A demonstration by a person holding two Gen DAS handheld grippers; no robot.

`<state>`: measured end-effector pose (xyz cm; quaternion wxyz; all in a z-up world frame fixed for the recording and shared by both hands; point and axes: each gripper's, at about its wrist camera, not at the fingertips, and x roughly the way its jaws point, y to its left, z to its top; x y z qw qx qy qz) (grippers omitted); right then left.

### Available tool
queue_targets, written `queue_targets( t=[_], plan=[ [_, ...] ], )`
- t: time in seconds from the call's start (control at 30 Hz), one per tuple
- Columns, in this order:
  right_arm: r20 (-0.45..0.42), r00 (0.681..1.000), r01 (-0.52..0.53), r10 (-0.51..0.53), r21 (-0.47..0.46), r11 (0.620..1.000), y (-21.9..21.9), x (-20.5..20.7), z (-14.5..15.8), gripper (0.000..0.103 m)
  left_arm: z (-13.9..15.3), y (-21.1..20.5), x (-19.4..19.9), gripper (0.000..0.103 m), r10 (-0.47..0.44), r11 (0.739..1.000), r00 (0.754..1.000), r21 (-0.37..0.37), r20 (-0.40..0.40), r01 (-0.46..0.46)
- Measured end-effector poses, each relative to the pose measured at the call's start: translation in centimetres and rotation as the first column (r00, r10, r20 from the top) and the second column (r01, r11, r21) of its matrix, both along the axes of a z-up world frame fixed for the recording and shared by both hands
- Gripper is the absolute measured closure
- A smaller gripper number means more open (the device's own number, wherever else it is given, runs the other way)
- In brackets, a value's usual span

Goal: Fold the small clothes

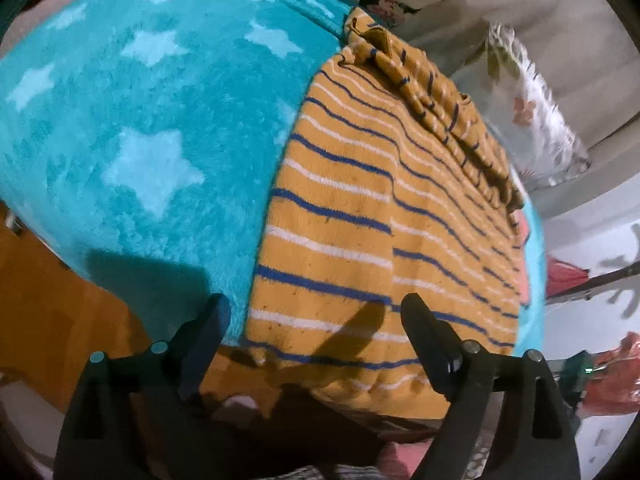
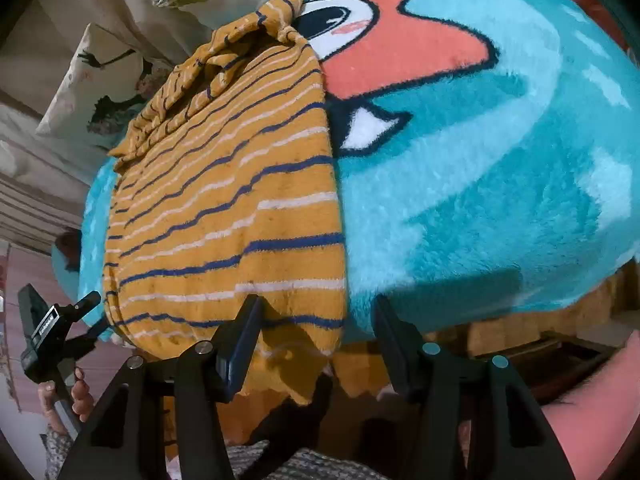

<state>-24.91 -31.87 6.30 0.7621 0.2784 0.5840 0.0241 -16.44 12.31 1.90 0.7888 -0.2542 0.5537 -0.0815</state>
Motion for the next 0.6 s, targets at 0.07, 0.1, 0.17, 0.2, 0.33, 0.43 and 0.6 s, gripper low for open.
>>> queue_targets(
  t=[0.07, 0.1, 0.17, 0.2, 0.33, 0.43, 0.6],
  plan=[
    [-0.005, 1.0, 0.009, -0.009, 0.035, 0.999, -0.3, 0.0, -0.4, 0.039, 0.0, 0.1, -0.1, 0.019, -0.013, 1.0, 1.0, -0.021, 0.007, 0.013],
    [-0.008, 1.0, 0.016, -0.015, 0.056, 0.998, -0.4, 0.0, -0.6, 0.038, 0.0, 0.3, -0.2, 0.027, -0.018, 0.999, 1.0, -0.033, 0.01, 0.018],
    [-0.012, 1.0, 0.019, -0.018, 0.109, 0.994, -0.4, 0.0, -1.0, 0.038, 0.0, 0.8, -0.6, 0.038, -0.021, 0.997, 1.0, -0.074, 0.011, 0.021],
    [-0.014, 1.0, 0.019, -0.017, 0.132, 0.991, -0.4, -0.1, -1.2, 0.038, -0.3, 1.0, -0.9, 0.041, -0.016, 0.995, 1.0, -0.101, 0.008, 0.016],
    [-0.042, 0.999, 0.017, -0.006, 0.26, 0.965, 0.4, -0.2, -2.7, 0.038, -1.8, 1.1, -1.7, 0.042, -0.004, 0.988, 1.0, -0.154, -0.013, 0.002],
    [-0.057, 0.998, -0.002, 0.016, 0.241, 0.97, 1.5, -0.1, -3.2, 0.038, -3.5, 0.5, -2.3, 0.042, -0.004, 0.983, 0.999, -0.181, -0.046, -0.005],
    [-0.064, 0.995, -0.06, 0.073, 0.185, 0.981, 3.6, 0.1, -3.1, 0.038, -5.0, -0.1, -2.8, 0.041, -0.001, 0.969, 0.999, -0.246, -0.042, -0.01]
  ],
)
